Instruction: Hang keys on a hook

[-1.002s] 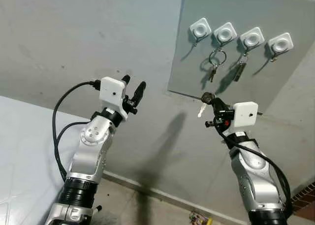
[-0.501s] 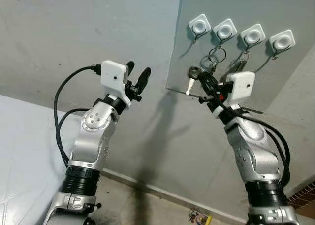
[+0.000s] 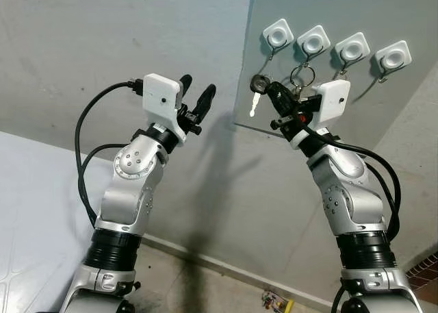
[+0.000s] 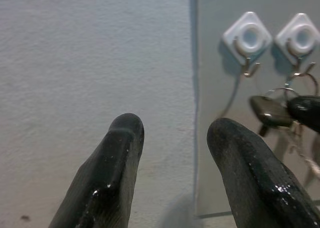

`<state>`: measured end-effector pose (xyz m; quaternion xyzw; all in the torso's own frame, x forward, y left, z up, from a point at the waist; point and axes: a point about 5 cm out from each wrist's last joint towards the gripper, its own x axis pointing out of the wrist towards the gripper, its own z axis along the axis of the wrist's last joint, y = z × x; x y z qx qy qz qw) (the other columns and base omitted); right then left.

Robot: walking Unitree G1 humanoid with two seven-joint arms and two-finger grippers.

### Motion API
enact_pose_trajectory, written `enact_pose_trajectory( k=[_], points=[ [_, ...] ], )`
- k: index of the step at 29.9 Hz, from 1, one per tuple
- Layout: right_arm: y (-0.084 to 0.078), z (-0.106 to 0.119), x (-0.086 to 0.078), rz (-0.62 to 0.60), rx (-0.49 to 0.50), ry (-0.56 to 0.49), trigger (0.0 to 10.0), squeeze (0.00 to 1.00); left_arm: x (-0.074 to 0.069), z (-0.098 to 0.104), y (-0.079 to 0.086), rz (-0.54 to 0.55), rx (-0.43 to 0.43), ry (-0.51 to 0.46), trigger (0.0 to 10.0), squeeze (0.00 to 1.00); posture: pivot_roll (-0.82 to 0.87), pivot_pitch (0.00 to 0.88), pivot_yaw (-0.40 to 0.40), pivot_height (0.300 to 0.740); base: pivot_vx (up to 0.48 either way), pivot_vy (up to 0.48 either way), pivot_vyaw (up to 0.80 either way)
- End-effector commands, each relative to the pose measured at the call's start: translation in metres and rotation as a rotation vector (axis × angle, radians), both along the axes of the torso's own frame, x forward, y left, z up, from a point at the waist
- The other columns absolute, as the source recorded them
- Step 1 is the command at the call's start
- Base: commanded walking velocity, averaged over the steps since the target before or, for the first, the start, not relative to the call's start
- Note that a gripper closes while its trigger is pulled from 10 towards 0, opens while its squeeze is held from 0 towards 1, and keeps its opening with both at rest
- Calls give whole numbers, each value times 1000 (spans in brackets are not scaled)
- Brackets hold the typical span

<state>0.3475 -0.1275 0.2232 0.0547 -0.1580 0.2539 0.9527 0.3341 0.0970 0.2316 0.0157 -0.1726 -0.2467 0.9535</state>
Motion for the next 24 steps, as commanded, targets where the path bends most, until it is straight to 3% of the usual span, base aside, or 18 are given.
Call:
enact_pose_trajectory(
  k=[1,24],
  points=[
    [-2,8,2,-3,-3,-30,10000,0,-2,3,-4,-9,17,-14,10000,0,-141,0,-71,740,0,0,0],
    [-2,25,19,16,88,-30,10000,0,-3,2,-7,-9,47,-19,10000,0,-132,0,-79,740,0,0,0]
  ],
)
